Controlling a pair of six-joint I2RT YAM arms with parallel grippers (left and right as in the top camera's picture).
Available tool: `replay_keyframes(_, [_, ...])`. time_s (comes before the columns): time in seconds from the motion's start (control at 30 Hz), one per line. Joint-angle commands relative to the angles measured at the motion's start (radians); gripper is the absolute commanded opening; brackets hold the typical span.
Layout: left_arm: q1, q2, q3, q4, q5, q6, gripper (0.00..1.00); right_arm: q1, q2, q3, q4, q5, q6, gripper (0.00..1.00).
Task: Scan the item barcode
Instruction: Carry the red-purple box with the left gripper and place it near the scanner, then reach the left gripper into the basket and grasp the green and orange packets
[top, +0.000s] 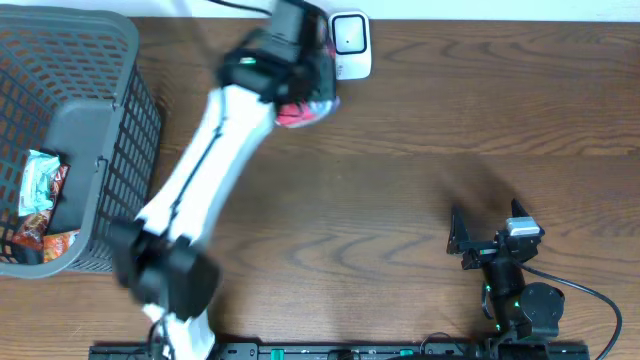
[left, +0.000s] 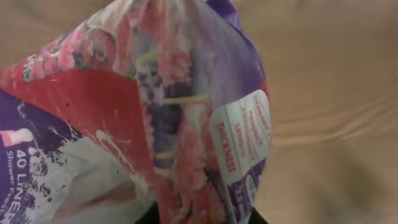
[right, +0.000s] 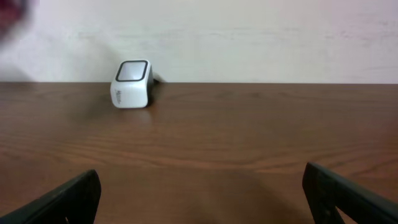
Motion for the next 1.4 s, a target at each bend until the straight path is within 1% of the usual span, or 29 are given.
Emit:
replay_keyframes(0.0, [-0.069, 0.163, -0.013, 0.0, -0.07, 0.02, 0.08, -0.014, -0.005, -0.002, -0.002, 0.001, 0.006, 0.99])
replay_keyframes(0.13, [-0.124, 0.25, -0.013, 0.006, -0.064, -0.016, 0.09, -0.014, -0.005, -0.002, -0.002, 0.001, 0.006, 0.99])
replay_keyframes(0.23, [-0.171, 0.259, -0.013, 0.011, -0.054, -0.037, 0.13, -0.014, -0.005, -0.002, -0.002, 0.001, 0.006, 0.99])
replay_keyframes(0.27, [-0.182, 0.258, -0.012, 0.013, -0.054, -0.046, 0.17, -0.014, -0.005, -0.002, -0.002, 0.001, 0.006, 0.99])
replay_keyframes(0.37, [-0.214, 0.257, -0.012, 0.02, -0.055, -0.046, 0.82, -0.014, -0.005, -0.002, -0.002, 0.001, 0.006, 0.99])
replay_keyframes(0.4, [-0.22, 0.257, -0.012, 0.023, -0.055, -0.046, 0.86, -0.014, -0.005, -0.002, -0.002, 0.001, 0.006, 0.99])
replay_keyframes(0.57, [-0.219, 0.235, 0.037, 0.02, -0.055, -0.045, 0.87, -0.014, -0.005, -0.002, -0.002, 0.001, 0.006, 0.99])
replay_keyframes(0.67, [-0.191, 0.175, 0.082, -0.011, -0.055, -0.032, 0.87, -0.014, -0.005, -0.002, -0.002, 0.001, 0.006, 0.99])
replay_keyframes(0.73, [-0.159, 0.109, 0.094, -0.028, -0.056, 0.0, 0.87, -0.014, -0.005, -0.002, -0.002, 0.001, 0.006, 0.99])
replay_keyframes(0.77, [-0.13, 0.05, 0.095, -0.038, -0.057, 0.033, 0.88, -0.014, -0.005, -0.002, -0.002, 0.001, 0.006, 0.99])
replay_keyframes(0.87, [-0.053, -0.075, 0.095, -0.058, -0.123, 0.06, 0.88, -0.014, -0.005, -0.002, -0.002, 0.001, 0.006, 0.99])
replay_keyframes(0.97, [0.066, -0.218, 0.095, -0.075, -0.228, 0.06, 0.88, -0.014, -0.005, -0.002, -0.002, 0.001, 0.006, 0.99])
replay_keyframes(1.0, [0.16, -0.296, 0.095, -0.077, -0.299, 0.06, 0.88, -0.014, -0.005, -0.002, -0.002, 0.001, 0.006, 0.99])
replay_keyframes(1.03, [0.208, -0.325, 0.095, -0.077, -0.322, 0.06, 0.96, -0.014, -0.005, -0.002, -0.002, 0.001, 0.006, 0.99])
replay_keyframes(1.1, [0.33, -0.381, 0.095, -0.084, -0.341, 0.059, 0.97, -0.014, -0.005, -0.002, -0.002, 0.001, 0.006, 0.99])
replay_keyframes(1.23, [0.572, -0.42, 0.095, -0.134, -0.34, 0.059, 0.97, -0.014, -0.005, -0.002, -0.002, 0.001, 0.006, 0.99])
replay_keyframes(1.27, [0.661, -0.413, 0.089, -0.162, -0.34, 0.058, 0.97, -0.014, -0.005, -0.002, -0.002, 0.001, 0.006, 0.99])
replay_keyframes(1.3, [0.707, -0.405, 0.081, -0.175, -0.34, 0.053, 0.97, -0.014, -0.005, -0.002, -0.002, 0.001, 0.006, 0.99])
replay_keyframes(1.37, [0.779, -0.385, 0.064, -0.202, -0.34, -0.003, 0.98, -0.014, -0.005, -0.002, -0.002, 0.001, 0.006, 0.99])
